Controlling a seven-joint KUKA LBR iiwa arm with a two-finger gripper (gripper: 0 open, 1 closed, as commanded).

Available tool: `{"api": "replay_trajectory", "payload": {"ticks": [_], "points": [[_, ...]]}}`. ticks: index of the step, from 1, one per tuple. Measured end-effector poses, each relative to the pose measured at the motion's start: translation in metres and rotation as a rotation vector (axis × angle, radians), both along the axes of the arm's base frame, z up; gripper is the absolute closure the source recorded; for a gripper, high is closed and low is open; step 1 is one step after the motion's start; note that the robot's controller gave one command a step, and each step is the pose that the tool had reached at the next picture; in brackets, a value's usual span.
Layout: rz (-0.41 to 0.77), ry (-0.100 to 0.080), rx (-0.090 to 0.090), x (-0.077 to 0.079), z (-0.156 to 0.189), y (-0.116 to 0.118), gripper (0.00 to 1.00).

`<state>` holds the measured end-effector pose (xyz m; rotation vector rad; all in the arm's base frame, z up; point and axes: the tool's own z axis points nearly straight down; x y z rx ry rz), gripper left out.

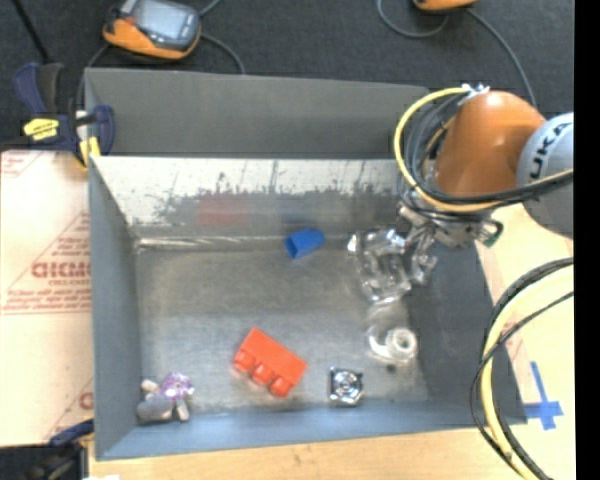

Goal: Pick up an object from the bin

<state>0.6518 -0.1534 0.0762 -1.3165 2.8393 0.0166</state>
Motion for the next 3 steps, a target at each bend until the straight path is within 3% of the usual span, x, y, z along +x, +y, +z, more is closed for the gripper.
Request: {"api": "replay_trajectory", "payload": {"ticks": [1,2,3], "points": [[-0.002,-0.007,-0.003,0.0004,-0.0011,-0.0016,0.0],[-0.004,-0.002,-0.001,0.0003,0.0004,-0.0008,1.0],[-0.004,-0.008,-0.004,0.0004,-0.0011,-0.0021,0.0]]}}
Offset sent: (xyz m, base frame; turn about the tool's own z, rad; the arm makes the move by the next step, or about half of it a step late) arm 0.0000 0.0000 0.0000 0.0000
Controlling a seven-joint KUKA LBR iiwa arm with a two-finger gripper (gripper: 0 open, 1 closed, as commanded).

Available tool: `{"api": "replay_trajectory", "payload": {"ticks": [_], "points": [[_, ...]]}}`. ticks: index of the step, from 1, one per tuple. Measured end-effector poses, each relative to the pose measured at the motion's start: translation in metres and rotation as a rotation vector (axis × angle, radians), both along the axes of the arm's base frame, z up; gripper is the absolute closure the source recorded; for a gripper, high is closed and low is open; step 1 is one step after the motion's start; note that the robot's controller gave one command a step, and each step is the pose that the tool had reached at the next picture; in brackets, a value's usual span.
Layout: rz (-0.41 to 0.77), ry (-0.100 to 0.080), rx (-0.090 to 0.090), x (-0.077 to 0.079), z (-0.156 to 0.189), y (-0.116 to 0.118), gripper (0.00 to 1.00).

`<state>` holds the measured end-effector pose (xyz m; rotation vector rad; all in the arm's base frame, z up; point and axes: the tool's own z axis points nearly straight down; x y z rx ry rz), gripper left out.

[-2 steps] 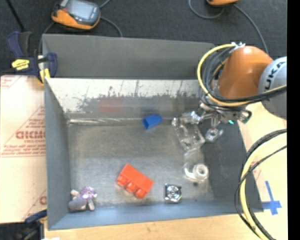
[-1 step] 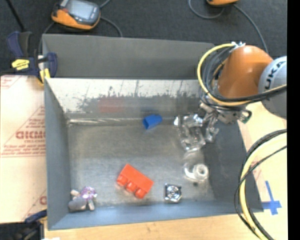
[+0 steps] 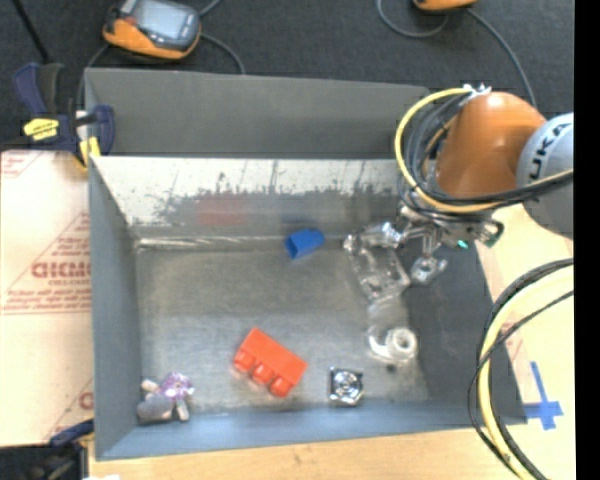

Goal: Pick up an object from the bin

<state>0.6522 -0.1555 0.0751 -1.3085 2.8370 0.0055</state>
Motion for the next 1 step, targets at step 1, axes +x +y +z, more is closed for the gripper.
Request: {"api": "replay_trajectory", "payload": {"ticks": [1], "points": [[-0.001,0.005,0.002,0.0001,0.0018,0.0009,1.0]]}}
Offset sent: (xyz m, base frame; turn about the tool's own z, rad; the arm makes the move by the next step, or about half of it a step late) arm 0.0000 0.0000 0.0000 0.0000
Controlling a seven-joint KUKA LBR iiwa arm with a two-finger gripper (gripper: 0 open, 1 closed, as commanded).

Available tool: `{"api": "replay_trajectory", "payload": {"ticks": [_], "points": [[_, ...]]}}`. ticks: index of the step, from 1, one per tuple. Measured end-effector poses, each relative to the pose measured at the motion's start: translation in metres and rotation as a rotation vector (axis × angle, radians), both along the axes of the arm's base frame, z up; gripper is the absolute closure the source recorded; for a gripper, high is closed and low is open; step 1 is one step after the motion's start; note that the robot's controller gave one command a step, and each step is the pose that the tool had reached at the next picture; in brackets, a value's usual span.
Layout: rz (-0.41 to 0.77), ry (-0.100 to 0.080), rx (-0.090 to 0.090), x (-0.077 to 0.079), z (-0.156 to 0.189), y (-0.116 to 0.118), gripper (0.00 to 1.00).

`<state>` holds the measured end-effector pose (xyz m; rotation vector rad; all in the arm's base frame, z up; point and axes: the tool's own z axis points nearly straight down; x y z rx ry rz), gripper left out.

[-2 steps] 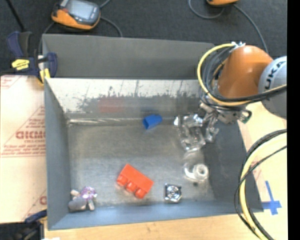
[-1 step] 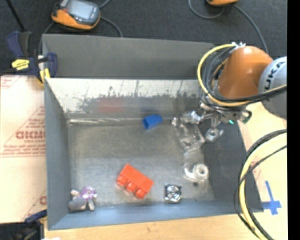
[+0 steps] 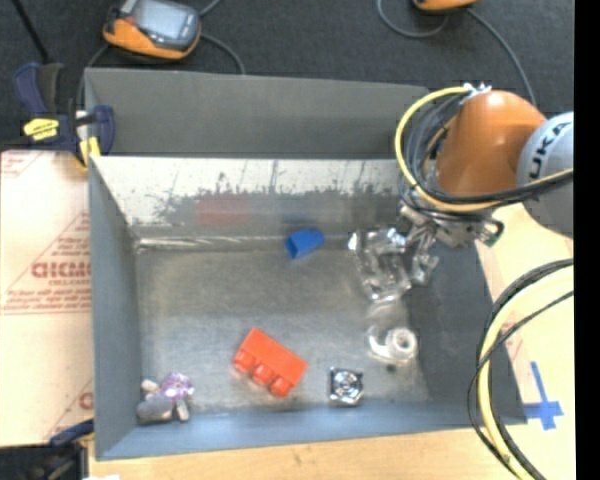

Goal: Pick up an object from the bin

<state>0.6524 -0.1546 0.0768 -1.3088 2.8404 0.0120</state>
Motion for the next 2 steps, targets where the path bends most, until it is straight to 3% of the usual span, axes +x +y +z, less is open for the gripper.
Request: {"api": "replay_trajectory", "payload": {"ticks": [1,2], "points": [[0.0,-0.005,-0.003,-0.0001,-0.0017,-0.0011,0.0],[-0.001,-0.001,0.0,0.0002,0.0001,0.0001,1.0]]}}
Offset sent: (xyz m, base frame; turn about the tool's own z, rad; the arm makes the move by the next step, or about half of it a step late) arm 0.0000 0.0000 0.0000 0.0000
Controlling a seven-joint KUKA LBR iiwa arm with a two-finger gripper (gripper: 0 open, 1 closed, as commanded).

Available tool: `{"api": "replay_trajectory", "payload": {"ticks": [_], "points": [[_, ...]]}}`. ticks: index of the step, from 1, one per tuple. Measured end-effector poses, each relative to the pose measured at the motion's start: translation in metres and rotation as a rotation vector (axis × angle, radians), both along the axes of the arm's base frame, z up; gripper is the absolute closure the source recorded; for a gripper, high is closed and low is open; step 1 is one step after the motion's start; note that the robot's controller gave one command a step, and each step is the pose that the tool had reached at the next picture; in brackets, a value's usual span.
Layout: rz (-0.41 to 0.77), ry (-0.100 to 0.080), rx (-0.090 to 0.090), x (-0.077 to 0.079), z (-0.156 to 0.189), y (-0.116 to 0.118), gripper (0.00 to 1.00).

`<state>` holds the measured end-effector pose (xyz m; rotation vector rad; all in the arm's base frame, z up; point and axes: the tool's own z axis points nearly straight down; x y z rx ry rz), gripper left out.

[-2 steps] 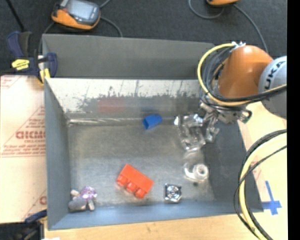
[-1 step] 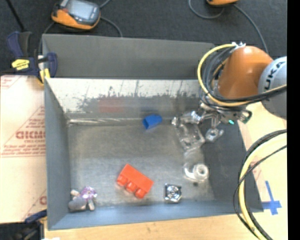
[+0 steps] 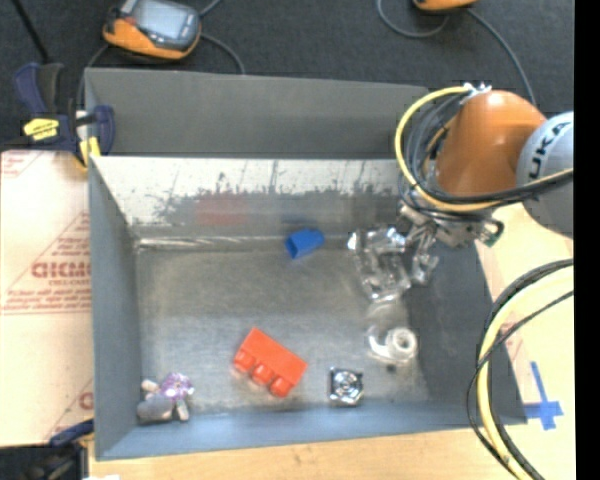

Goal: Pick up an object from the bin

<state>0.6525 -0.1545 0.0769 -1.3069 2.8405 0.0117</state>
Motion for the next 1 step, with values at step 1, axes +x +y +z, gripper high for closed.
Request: {"api": "replay_trajectory", "payload": {"ticks": [1], "points": [[-0.001,0.0,0.001,0.0002,0.0001,0.0004,1.0]]}}
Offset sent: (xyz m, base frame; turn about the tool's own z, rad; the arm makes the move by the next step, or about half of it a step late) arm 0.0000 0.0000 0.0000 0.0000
